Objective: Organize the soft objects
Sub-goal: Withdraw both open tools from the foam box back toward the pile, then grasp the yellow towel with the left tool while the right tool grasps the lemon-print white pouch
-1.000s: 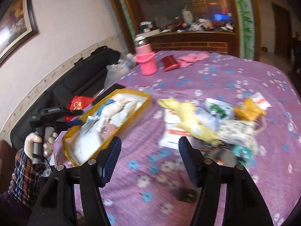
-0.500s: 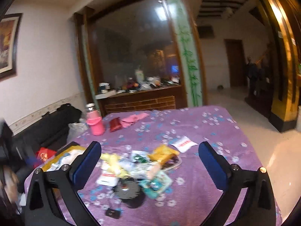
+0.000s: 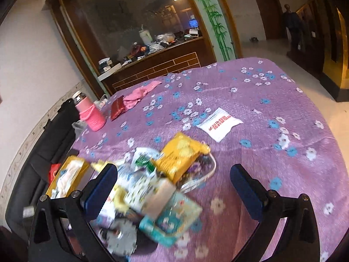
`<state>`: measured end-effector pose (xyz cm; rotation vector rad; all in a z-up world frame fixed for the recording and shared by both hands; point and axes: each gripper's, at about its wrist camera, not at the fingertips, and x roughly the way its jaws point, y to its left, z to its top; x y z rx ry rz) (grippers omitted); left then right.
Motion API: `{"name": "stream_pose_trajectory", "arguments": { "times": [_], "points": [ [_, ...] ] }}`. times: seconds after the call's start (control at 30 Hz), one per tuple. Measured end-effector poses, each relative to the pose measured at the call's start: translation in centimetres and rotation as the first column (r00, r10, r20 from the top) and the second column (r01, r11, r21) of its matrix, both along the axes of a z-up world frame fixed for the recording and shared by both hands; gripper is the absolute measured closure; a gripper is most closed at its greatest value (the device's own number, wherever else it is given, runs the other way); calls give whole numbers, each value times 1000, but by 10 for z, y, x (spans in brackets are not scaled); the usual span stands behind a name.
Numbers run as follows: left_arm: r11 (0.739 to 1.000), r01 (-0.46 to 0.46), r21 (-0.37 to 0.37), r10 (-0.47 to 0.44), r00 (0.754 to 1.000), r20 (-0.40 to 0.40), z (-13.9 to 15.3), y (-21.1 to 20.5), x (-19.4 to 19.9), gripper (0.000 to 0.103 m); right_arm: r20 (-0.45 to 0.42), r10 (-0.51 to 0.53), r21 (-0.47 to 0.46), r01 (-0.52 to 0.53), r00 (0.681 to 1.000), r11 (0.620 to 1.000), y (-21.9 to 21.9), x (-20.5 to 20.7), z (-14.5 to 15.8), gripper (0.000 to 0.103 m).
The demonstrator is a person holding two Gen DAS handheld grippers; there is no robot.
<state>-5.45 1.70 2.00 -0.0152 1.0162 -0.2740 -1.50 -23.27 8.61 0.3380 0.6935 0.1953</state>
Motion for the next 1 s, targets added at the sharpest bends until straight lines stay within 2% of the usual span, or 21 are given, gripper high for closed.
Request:
{"name": "stream_pose_trajectory", "arguments": {
  "times": [0.1, 0.23, 0.3, 0.33, 0.37, 0.4, 0.43, 0.5, 0.57, 0.63, 0.7, 0.87, 0.93, 0.97, 1.0],
  "points": [
    [1000, -14, 25, 13, 999, 49, -4, -2, -4, 18, 6, -9, 39, 9, 1000, 999, -8, 5, -8, 0],
    [998, 6, 67, -9, 999, 48, -8, -6, -6, 18, -25, -11, 75, 13, 1000, 997, -22, 8, -19, 0],
    [985, 60, 162, -67, 997, 35, -9, -19, -9, 18, -40, -11, 98, 15, 999, 995, -27, 7, -24, 0],
    [982, 108, 158, -108, 994, -8, -6, -24, -9, 18, -42, -11, 102, 15, 999, 995, -28, 7, -24, 0],
    [981, 157, 113, -150, 987, -64, -2, -26, -5, 18, -44, -10, 104, 14, 999, 994, -28, 6, -24, 0],
    [984, 175, 41, -171, 982, -79, 7, -25, 1, 18, -41, -9, 104, 13, 999, 995, -28, 5, -24, 0],
    [986, 165, 14, -164, 985, -62, 16, -21, 6, 18, -35, -7, 104, 10, 999, 995, -27, 4, -23, 0],
    [994, 107, 5, -107, 994, -3, 37, -15, 28, 18, -30, 2, 97, 1, 1000, 995, -23, 3, -21, 0],
    [998, 44, -44, -43, 999, 30, 48, -7, 56, 18, -36, 7, 89, -4, 999, 996, -20, 4, -23, 0],
    [992, -28, -123, 28, 1000, -4, 44, 2, 89, 18, -50, 15, 86, -11, 999, 996, -18, 5, -26, 0],
    [984, -67, -163, 61, 997, -46, 34, 5, 111, 19, -59, 22, 74, -17, 998, 997, -14, 6, -28, 0],
    [994, -77, -77, 74, 996, -40, 14, -14, 139, 19, -63, 26, 59, -22, 998, 998, -11, 8, -30, 0],
    [996, -68, -54, 66, 997, -34, 9, -22, 145, 28, -65, 25, 58, -21, 998, 998, -11, 9, -31, 0],
    [998, -56, -42, 55, 998, -21, 8, -26, 146, 43, -67, 26, 58, -22, 997, 998, -11, 9, -31, 0],
    [999, -39, -30, 39, 999, -1, 9, -28, 146, 52, -71, 27, 58, -23, 997, 998, -10, 10, -32, 0]
  ]
}}
